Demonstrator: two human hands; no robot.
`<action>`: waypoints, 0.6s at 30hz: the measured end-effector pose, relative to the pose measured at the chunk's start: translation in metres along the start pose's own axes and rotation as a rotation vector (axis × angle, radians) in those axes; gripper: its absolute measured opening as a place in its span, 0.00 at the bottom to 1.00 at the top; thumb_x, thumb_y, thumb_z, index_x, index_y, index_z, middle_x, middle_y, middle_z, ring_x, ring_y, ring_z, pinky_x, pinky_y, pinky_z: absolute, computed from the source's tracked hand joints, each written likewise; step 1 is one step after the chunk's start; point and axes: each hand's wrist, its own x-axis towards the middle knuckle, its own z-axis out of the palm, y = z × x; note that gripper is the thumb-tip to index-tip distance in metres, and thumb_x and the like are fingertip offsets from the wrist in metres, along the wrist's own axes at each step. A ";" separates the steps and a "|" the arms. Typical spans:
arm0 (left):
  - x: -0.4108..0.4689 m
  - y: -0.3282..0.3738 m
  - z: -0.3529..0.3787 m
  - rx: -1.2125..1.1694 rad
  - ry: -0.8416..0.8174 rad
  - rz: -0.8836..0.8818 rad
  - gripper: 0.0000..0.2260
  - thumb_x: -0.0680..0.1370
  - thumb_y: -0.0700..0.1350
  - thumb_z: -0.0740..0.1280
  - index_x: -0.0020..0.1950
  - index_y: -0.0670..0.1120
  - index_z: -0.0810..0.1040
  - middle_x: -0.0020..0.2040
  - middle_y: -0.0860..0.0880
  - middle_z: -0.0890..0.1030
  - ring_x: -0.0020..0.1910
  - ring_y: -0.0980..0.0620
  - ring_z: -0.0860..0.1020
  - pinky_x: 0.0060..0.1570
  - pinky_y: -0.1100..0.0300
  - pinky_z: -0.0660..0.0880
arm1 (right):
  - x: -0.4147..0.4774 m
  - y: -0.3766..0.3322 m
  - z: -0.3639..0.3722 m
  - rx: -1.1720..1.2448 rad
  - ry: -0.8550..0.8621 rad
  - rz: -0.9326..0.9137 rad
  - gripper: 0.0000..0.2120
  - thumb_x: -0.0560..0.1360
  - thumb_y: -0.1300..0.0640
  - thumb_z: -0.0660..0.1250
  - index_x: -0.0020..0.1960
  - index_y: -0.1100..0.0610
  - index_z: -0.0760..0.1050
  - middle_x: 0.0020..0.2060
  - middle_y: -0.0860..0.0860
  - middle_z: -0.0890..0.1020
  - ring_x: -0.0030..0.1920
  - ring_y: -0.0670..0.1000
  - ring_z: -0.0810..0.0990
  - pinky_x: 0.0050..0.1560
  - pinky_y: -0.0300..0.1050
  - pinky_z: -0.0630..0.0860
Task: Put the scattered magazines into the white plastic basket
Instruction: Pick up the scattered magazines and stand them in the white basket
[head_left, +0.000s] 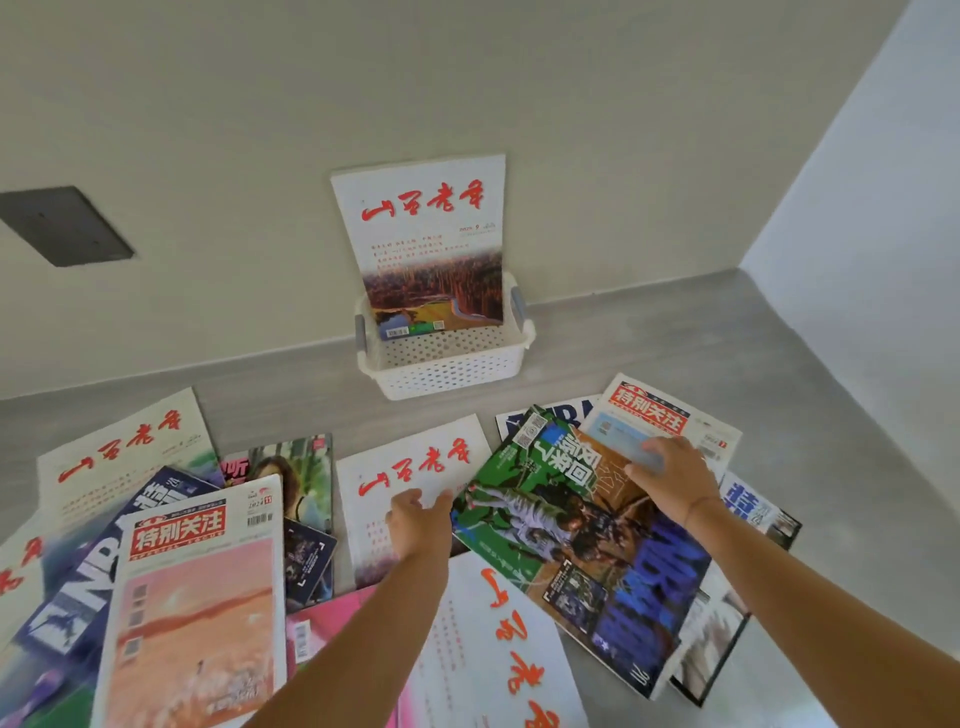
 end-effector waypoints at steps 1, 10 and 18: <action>-0.005 -0.001 0.002 -0.034 -0.004 -0.062 0.18 0.75 0.45 0.67 0.63 0.42 0.71 0.57 0.42 0.76 0.51 0.45 0.75 0.38 0.58 0.70 | -0.003 0.003 -0.001 0.000 -0.017 -0.003 0.19 0.74 0.48 0.63 0.62 0.54 0.70 0.59 0.55 0.71 0.57 0.56 0.72 0.58 0.53 0.72; -0.026 -0.007 0.019 -0.150 -0.180 -0.244 0.12 0.74 0.43 0.68 0.33 0.46 0.67 0.33 0.49 0.69 0.32 0.50 0.70 0.42 0.54 0.74 | -0.021 0.010 0.002 -0.049 -0.099 -0.017 0.20 0.72 0.49 0.66 0.62 0.51 0.70 0.59 0.54 0.72 0.59 0.56 0.72 0.60 0.56 0.72; -0.012 -0.005 0.013 -0.189 -0.253 -0.305 0.15 0.76 0.35 0.63 0.63 0.34 0.72 0.42 0.44 0.77 0.32 0.54 0.69 0.35 0.62 0.69 | -0.017 0.014 0.003 0.137 -0.280 0.047 0.15 0.73 0.49 0.67 0.54 0.58 0.76 0.48 0.53 0.80 0.48 0.54 0.78 0.49 0.44 0.74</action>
